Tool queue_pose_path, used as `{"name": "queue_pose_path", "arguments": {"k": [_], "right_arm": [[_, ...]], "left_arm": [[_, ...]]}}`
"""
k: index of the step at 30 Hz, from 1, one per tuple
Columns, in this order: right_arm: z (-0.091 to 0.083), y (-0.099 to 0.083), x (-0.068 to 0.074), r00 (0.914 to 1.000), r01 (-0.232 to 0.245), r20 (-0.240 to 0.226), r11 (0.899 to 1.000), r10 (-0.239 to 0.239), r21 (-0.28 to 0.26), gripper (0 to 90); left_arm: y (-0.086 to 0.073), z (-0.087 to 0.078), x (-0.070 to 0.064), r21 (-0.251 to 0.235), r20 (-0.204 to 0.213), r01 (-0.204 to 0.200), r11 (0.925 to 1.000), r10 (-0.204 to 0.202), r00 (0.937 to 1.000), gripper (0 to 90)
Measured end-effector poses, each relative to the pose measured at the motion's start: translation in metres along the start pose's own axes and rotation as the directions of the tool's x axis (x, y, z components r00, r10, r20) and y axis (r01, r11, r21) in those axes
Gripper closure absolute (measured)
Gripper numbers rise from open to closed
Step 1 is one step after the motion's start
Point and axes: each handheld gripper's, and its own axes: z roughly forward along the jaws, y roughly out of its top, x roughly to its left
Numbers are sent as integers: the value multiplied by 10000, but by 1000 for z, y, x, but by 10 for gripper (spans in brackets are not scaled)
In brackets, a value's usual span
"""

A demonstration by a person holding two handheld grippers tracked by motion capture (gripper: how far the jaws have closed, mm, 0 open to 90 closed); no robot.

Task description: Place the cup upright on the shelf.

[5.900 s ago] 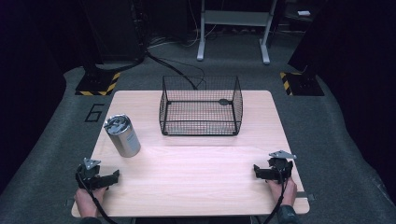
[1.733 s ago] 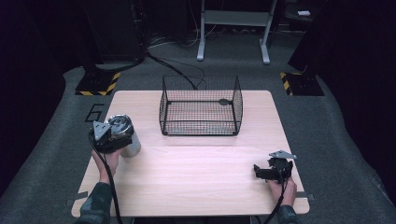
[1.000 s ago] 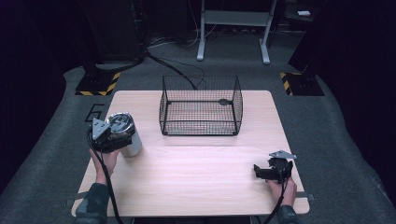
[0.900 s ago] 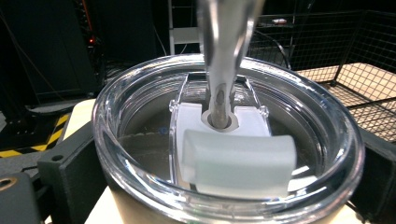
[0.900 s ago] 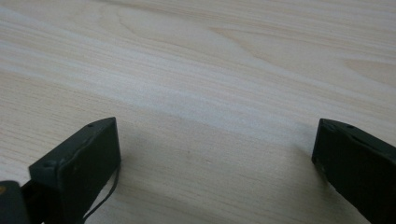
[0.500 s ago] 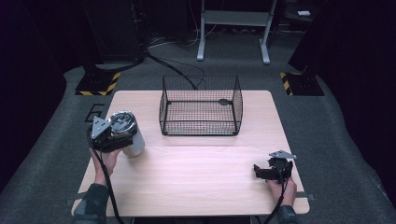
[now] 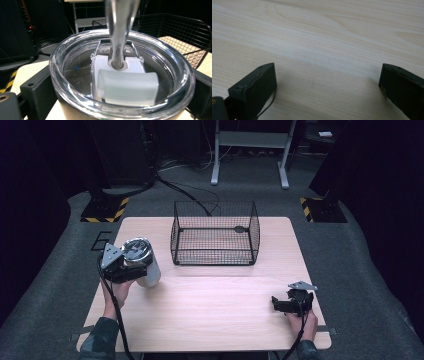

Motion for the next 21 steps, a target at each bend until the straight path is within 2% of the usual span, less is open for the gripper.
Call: {"name": "queue_pose_path", "arguments": {"k": [21], "right_arm": [[0,0,0,10000,-10,-5,10000,10,-1,10]], "left_arm": [[23,1,-25,-84,860,-317,9995,323,9958,37]]}}
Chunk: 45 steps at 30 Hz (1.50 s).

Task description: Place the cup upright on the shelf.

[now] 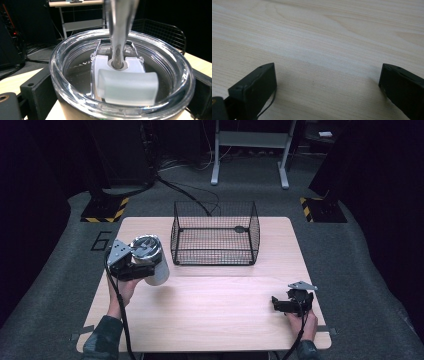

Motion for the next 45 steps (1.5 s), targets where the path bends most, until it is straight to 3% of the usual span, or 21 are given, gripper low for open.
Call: {"name": "queue_pose_path", "arguments": {"k": [15,45], "right_arm": [[0,0,0,10000,13,-10,10000,-13,0,11],[0,0,0,10000,23,-20,10000,-23,-7,13]], "left_arm": [[17,16,-16,21,750,-52,10000,50,9972,37],[44,45,-43,42,1401,-463,9989,452,9891,37]]}}
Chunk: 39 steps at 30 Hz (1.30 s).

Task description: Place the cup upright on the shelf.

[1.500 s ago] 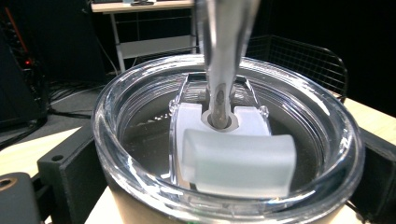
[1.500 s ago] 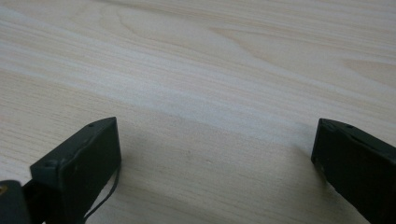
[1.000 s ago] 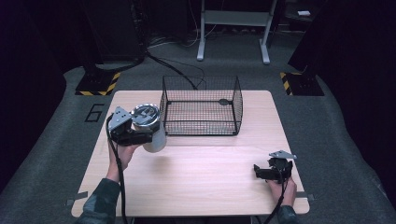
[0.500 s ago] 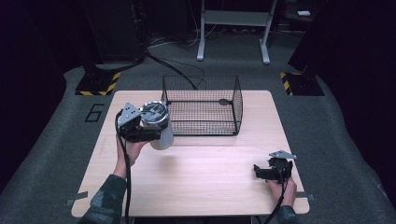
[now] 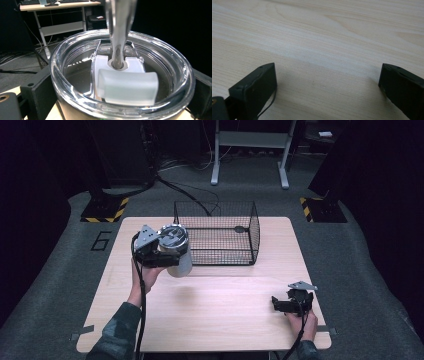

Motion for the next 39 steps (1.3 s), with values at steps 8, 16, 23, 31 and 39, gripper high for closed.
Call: {"name": "queue_pose_path", "arguments": {"k": [8,16,23,31,39], "right_arm": [[0,0,0,10000,-1,-15,10000,1,13,14],[0,0,1,10000,-38,-8,10000,38,4,14],[0,0,1,10000,-38,-12,10000,38,6,16],[0,0,1,10000,-48,-16,10000,48,0,16],[0,0,0,10000,0,-27,10000,0,18,17]], "left_arm": [[10,11,-4,25,131,-44,10000,43,9999,37],[18,20,-6,-75,209,-112,9999,113,9997,37],[26,28,-7,-139,220,-142,9998,145,9997,37],[35,37,-6,-168,243,-144,9998,148,9996,37],[43,49,-3,-141,155,-208,9997,210,9997,37]]}}
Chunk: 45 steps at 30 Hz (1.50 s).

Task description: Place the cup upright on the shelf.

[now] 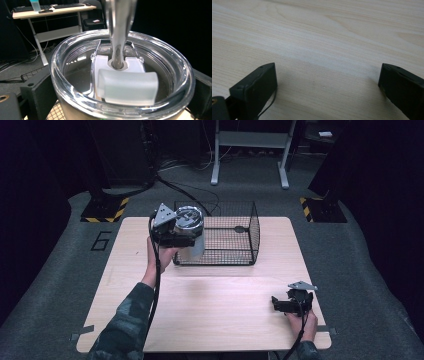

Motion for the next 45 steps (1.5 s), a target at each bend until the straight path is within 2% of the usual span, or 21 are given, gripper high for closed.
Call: {"name": "queue_pose_path", "arguments": {"k": [9,22,30,45], "right_arm": [[0,0,0,10000,-3,-9,10000,3,-34,20],[0,0,0,10000,5,-16,10000,-5,-15,20],[0,0,0,10000,10,-25,10000,-10,-44,22],[0,0,0,10000,73,-47,10000,-73,-36,24]], "left_arm": [[9,14,3,42,-118,-72,10000,73,9999,37],[15,31,7,8,-313,14,10000,-14,9995,37],[18,41,10,150,-381,-42,9999,48,9993,37],[17,65,18,107,-925,71,9999,-61,9957,37]]}}
